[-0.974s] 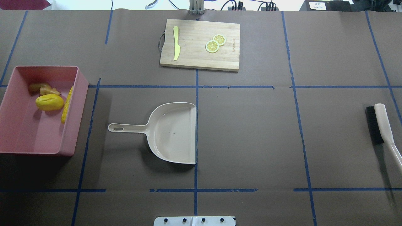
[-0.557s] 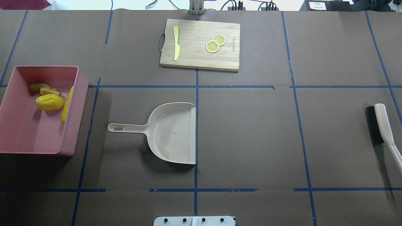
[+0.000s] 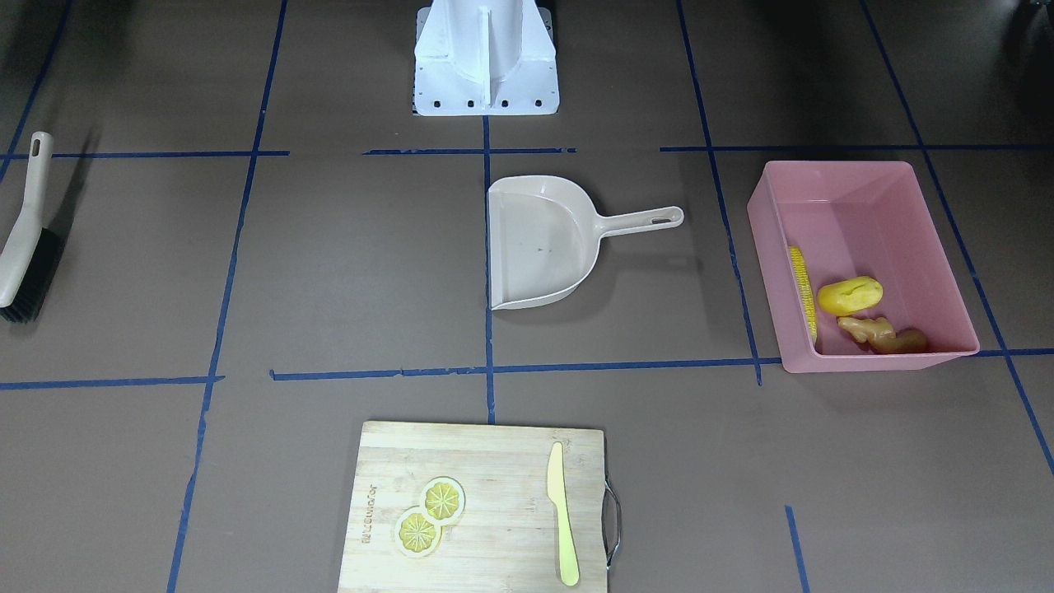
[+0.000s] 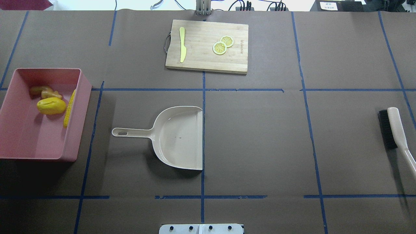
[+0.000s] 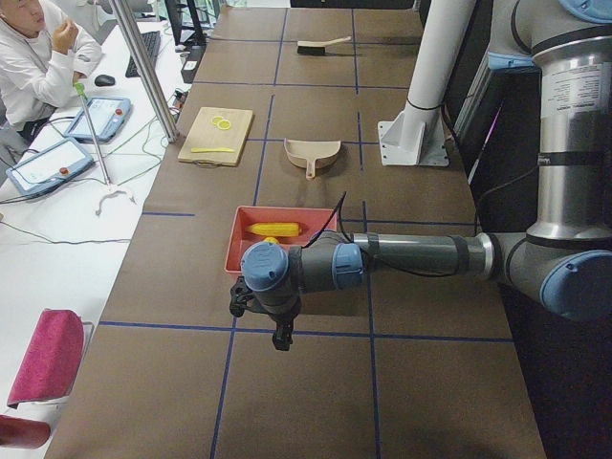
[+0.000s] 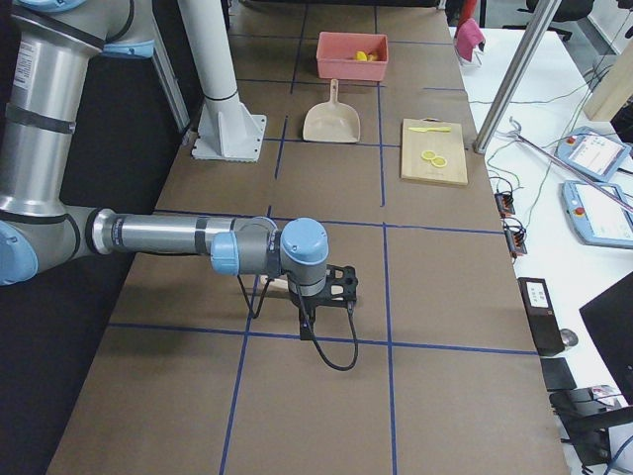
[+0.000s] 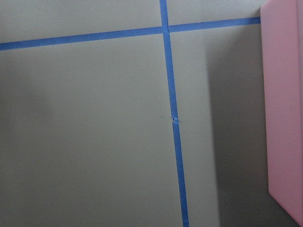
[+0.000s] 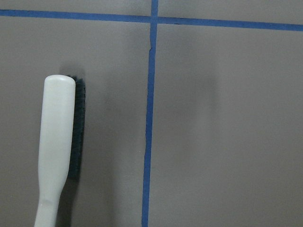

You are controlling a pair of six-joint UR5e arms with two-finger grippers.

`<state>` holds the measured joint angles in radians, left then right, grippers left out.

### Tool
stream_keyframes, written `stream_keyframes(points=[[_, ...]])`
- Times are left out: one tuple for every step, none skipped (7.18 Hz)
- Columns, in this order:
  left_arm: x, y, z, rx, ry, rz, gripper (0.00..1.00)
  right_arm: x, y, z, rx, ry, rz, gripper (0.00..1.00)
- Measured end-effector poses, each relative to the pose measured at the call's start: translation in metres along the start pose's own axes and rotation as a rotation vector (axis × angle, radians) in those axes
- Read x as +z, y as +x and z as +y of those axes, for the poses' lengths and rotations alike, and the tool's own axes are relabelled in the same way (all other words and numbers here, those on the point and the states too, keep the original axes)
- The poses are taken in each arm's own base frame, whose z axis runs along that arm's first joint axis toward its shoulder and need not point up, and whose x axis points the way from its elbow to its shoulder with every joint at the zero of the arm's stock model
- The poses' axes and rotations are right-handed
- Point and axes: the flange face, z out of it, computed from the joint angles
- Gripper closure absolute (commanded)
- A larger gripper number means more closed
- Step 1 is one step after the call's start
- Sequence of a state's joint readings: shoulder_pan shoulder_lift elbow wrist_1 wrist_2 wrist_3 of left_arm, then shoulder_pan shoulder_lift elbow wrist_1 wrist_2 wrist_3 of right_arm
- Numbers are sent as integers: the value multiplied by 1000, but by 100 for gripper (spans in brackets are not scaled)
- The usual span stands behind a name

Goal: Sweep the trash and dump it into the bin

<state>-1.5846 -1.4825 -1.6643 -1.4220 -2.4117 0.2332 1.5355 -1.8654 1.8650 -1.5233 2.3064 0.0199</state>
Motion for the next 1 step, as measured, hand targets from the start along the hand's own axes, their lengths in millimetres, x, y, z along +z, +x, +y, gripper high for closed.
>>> stream_keyframes(points=[[0,0,0,0,0,1,0,0,0,0,0,0,-1,0]])
